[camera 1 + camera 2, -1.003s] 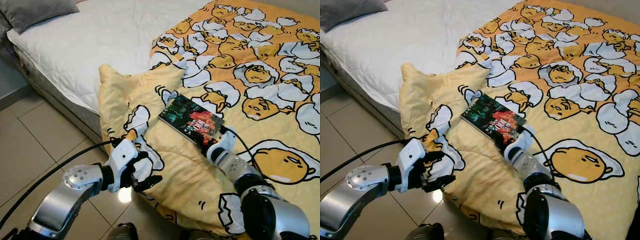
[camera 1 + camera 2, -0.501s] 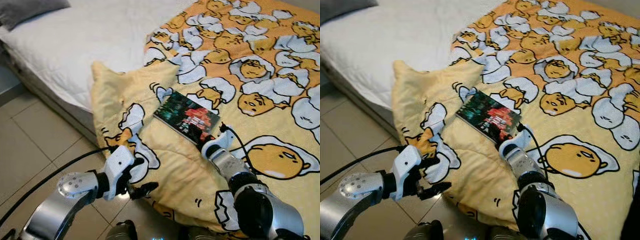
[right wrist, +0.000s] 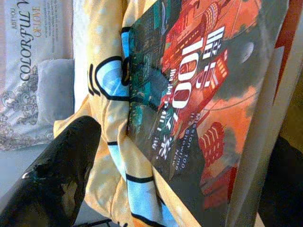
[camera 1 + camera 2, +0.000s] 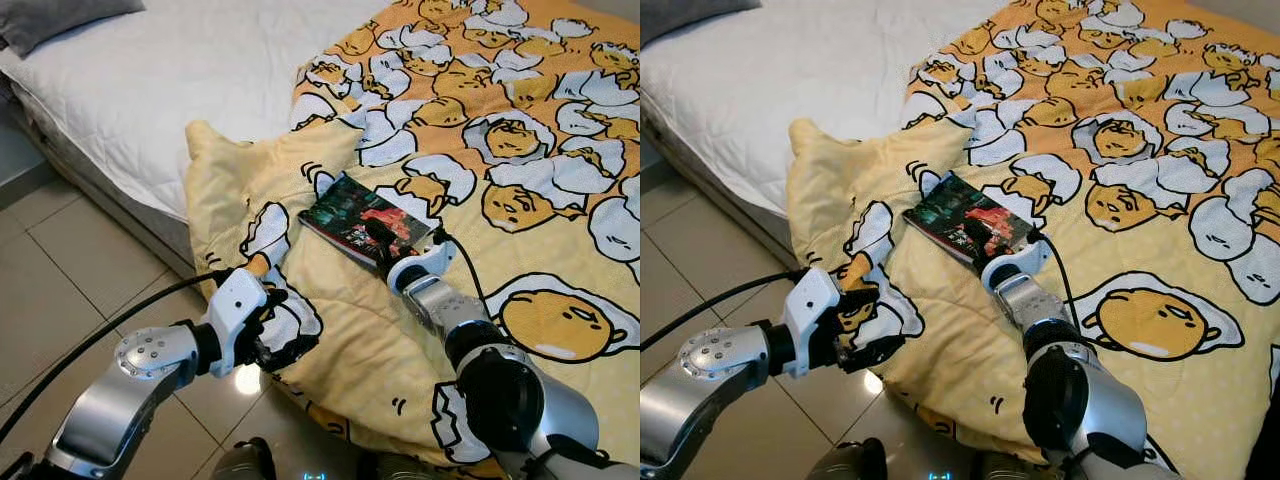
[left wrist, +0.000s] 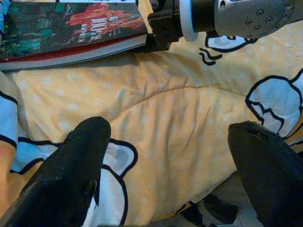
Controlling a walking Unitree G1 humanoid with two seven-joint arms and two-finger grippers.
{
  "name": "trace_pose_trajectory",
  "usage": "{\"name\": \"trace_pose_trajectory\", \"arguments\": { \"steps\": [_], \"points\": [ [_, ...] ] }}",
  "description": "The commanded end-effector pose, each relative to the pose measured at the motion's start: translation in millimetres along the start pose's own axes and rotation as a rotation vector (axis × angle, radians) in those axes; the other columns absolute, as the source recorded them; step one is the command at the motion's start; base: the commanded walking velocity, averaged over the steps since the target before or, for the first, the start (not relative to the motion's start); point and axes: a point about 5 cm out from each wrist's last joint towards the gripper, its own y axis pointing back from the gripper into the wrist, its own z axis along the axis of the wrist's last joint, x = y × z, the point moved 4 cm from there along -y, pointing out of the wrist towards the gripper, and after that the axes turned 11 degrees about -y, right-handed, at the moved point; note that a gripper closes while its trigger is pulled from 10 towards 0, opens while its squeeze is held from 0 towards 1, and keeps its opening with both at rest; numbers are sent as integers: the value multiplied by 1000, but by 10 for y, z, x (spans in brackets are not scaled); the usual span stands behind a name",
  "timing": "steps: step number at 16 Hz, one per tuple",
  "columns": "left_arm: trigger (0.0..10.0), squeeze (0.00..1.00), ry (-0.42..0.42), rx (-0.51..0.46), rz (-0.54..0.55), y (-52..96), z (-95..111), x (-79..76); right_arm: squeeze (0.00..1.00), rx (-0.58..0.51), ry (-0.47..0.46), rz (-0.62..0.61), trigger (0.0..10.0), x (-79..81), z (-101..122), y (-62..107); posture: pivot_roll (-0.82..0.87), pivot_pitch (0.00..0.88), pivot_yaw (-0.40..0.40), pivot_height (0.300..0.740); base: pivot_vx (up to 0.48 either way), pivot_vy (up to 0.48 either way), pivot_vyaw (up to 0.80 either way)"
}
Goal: Clean up the room
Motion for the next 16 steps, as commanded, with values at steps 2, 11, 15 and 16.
{"name": "trace_pose_trajectory", "arguments": {
  "steps": [2,11,15,16],
  "points": [
    [10000,20,23,8,13,31,-51,-26,0,6,-29,-26,9922,-69,-84,0,66,151,-20,740,0,0,0],
    [10000,16,34,23,30,84,-100,-36,0,-49,-62,-87,0,-139,-91,-5,76,154,-16,740,0,0,0],
    [10000,16,29,14,41,50,-88,-10,0,-49,-51,-93,0,-168,-78,8,71,110,-13,740,0,0,0],
    [10000,16,29,11,45,38,-80,-6,0,-50,-51,-92,0,-170,-68,11,71,104,-13,740,0,0,0]
  ]
}}
